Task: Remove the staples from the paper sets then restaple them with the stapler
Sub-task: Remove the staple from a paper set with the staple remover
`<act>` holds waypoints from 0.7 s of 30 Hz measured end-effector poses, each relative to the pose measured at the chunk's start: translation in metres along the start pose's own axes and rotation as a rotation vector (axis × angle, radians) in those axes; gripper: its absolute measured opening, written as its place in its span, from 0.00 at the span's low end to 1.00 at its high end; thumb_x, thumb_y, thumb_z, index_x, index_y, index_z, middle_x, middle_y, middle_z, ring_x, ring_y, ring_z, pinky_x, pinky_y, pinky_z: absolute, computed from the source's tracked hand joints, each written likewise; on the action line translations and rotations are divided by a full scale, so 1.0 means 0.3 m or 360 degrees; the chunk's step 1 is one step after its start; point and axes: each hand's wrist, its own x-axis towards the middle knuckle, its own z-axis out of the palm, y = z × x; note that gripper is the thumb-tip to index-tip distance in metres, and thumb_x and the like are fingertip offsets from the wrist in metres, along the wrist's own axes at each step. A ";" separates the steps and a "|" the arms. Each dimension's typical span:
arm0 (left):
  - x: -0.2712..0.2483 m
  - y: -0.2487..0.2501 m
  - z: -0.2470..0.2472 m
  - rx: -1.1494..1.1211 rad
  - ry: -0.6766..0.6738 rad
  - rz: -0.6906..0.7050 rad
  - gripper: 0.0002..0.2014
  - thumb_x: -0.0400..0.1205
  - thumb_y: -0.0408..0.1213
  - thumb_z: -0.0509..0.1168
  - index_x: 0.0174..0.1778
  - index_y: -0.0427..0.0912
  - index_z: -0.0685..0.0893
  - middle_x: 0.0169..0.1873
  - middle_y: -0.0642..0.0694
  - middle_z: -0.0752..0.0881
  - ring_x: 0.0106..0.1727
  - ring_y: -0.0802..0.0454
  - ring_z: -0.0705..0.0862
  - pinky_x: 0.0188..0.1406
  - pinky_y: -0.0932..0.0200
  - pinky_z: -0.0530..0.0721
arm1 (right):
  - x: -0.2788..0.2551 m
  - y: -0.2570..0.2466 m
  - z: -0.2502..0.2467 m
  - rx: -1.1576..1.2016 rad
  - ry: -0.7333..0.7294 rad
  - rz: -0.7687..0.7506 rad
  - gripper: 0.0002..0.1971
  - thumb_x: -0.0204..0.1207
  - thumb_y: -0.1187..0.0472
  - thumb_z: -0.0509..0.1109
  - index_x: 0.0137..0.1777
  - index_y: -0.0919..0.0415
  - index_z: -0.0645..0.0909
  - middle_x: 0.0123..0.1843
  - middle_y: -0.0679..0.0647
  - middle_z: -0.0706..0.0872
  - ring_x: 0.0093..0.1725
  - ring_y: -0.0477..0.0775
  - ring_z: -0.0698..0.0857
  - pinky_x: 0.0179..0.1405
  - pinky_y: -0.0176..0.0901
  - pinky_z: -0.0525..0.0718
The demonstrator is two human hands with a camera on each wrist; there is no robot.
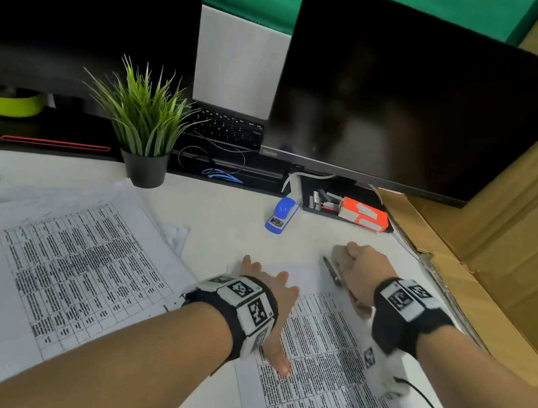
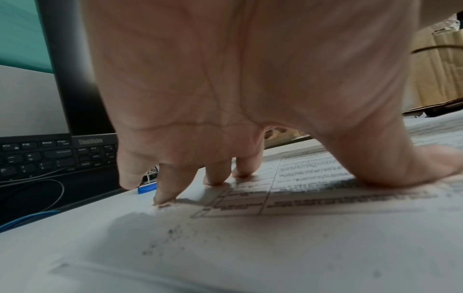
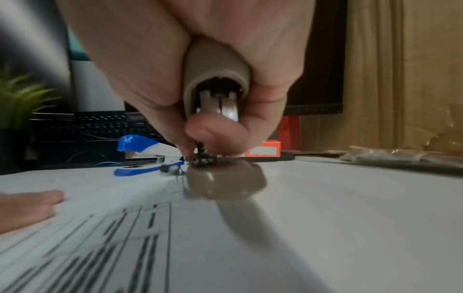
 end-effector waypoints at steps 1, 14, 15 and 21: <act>0.001 -0.003 0.001 -0.0009 0.0014 0.0007 0.61 0.66 0.72 0.70 0.86 0.47 0.45 0.85 0.41 0.49 0.83 0.29 0.52 0.78 0.24 0.41 | -0.036 0.013 -0.006 0.0023 -0.0026 0.0002 0.09 0.83 0.59 0.57 0.59 0.59 0.75 0.53 0.56 0.83 0.49 0.56 0.81 0.47 0.42 0.77; -0.006 0.007 0.001 0.0040 0.0009 -0.0014 0.60 0.67 0.72 0.69 0.86 0.48 0.43 0.86 0.42 0.48 0.83 0.28 0.51 0.78 0.25 0.39 | -0.053 -0.021 0.052 0.0120 -0.0068 0.0153 0.15 0.80 0.64 0.60 0.66 0.62 0.72 0.63 0.62 0.80 0.62 0.62 0.79 0.60 0.49 0.79; -0.008 0.005 0.000 0.0036 -0.0003 -0.0003 0.60 0.68 0.72 0.69 0.86 0.48 0.42 0.86 0.42 0.47 0.83 0.27 0.50 0.78 0.25 0.39 | -0.033 -0.027 0.047 0.0126 -0.0071 0.0185 0.15 0.81 0.64 0.61 0.66 0.62 0.72 0.64 0.62 0.80 0.62 0.62 0.79 0.60 0.49 0.79; -0.012 -0.017 0.003 -0.0029 -0.0032 0.0037 0.61 0.68 0.71 0.69 0.85 0.53 0.38 0.86 0.47 0.40 0.84 0.29 0.42 0.78 0.25 0.35 | 0.022 -0.018 -0.029 0.0088 -0.0008 0.0197 0.11 0.82 0.62 0.58 0.61 0.62 0.74 0.57 0.58 0.78 0.58 0.61 0.80 0.51 0.44 0.76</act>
